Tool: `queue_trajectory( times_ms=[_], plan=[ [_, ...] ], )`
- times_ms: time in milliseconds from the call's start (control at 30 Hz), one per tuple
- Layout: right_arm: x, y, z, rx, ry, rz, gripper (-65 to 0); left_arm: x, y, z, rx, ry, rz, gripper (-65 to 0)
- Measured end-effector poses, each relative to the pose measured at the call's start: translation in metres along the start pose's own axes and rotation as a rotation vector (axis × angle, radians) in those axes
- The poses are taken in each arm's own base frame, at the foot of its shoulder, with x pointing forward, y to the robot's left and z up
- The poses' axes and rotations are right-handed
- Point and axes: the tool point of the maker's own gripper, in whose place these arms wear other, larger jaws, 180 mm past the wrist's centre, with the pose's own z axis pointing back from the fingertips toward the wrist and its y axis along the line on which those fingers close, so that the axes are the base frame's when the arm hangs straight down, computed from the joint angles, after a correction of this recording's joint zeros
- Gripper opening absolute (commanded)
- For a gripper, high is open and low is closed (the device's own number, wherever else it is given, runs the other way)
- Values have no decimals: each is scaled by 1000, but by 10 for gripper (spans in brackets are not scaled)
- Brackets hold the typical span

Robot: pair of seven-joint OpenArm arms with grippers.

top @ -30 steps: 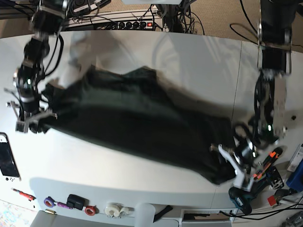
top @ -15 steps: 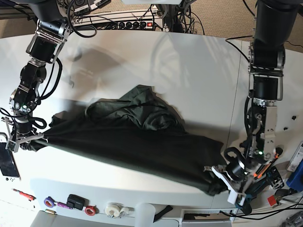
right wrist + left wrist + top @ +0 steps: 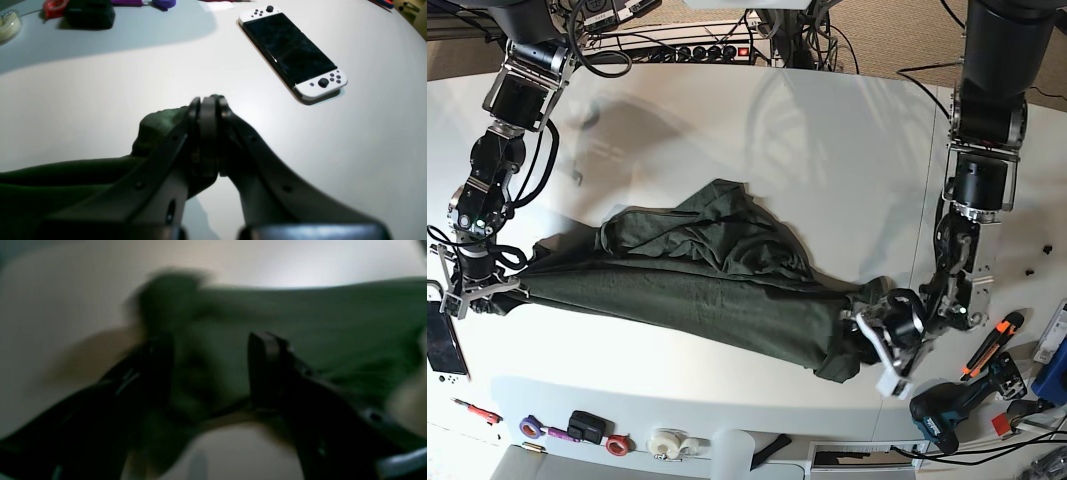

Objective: Layout the t-shirt on the table in an organized manner, then fold the t-shirt properly
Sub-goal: 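Lower the shirt onto the table and release with the left gripper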

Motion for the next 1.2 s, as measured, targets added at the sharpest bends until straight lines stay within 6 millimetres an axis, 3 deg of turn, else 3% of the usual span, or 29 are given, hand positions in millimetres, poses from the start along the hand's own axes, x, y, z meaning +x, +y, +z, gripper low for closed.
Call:
queue_trajectory(
  times_ms=[100,167,367,500,767,833,900,933,1100,1200],
  plan=[
    [-1,0,0,2,3,2,-650,16,-60,8,-260,-23,-73,-308],
    [-5,0,1,3,11,7,-650,10,-86,9,-325,5,-111,-322],
    [-40,1,-7,10,85,0,-650,-56,-135,-3,-389,81,-125,-329],
    [-56,0,-9,9,122,-2,-650,-78,-138,-22,-284,104,-238,-329],
    [-57,6,-9,45,123,9,-650,-114,-144,-44,-145,206,-437,-334],
    [-57,6,-9,45,123,9,-650,-119,-147,-46,-136,219,-441,-411],
    [-57,6,-9,45,123,9,-650,-119,-147,-47,-128,216,-434,-593],
    [-57,6,-9,45,123,9,-650,-117,-145,-47,-113,208,-426,-650],
    [-57,6,-9,45,122,9,-650,-107,-132,-40,-77,221,-403,-650],
    [-57,6,-9,44,124,11,-650,-83,-153,-18,-200,192,-371,-650]
  ],
)
